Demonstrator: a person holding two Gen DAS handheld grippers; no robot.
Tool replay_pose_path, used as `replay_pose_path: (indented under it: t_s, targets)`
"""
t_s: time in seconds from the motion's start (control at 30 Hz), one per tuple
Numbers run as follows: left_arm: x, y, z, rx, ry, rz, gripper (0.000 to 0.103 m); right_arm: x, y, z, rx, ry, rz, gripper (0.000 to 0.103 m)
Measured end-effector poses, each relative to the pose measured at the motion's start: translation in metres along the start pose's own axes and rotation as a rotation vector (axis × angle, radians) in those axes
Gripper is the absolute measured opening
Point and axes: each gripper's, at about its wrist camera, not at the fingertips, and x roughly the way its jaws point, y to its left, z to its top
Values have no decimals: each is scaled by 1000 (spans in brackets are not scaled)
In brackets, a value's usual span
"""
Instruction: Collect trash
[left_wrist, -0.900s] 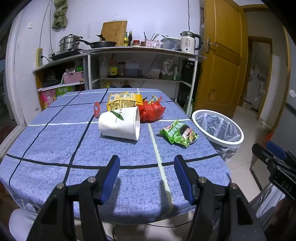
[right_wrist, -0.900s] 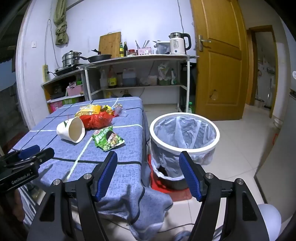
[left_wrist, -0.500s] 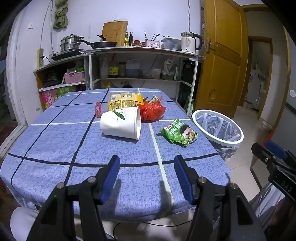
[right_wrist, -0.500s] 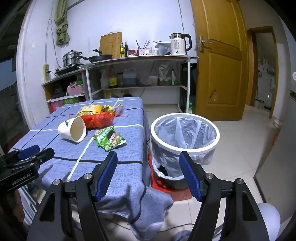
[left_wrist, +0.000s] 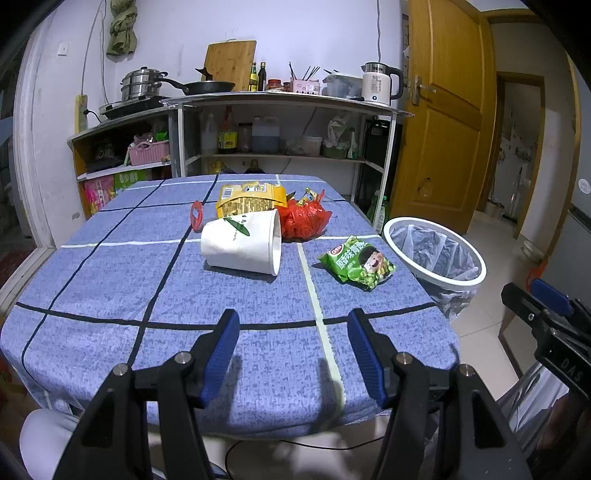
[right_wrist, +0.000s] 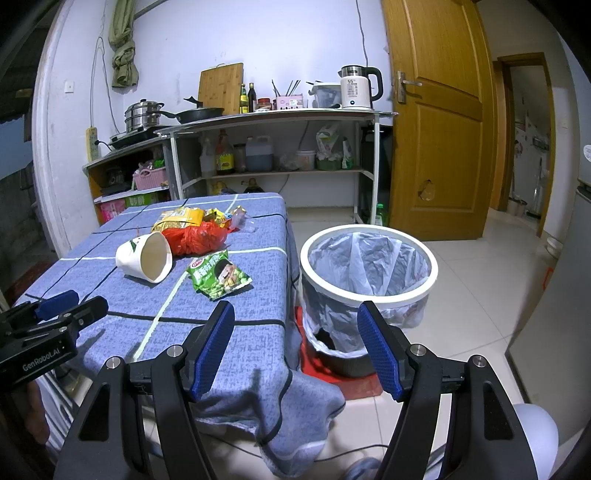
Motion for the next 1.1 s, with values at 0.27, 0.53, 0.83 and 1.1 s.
replay_pose_path:
  t_s: [0.27, 0.53, 0.83, 1.1]
  targets:
    - [-1, 1, 0, -3, 1, -1, 63, -3, 3, 0, 2, -1, 0, 70]
    - [-2, 3, -2, -5, 4, -1, 63, -1, 3, -2, 4, 6, -1, 70]
    - [0, 1, -2, -5, 3, -1, 63, -1, 2, -1, 5, 6, -1, 70]
    - [1, 0, -3, -5, 3, -2, 63, -1, 2, -1, 5, 5, 0, 70]
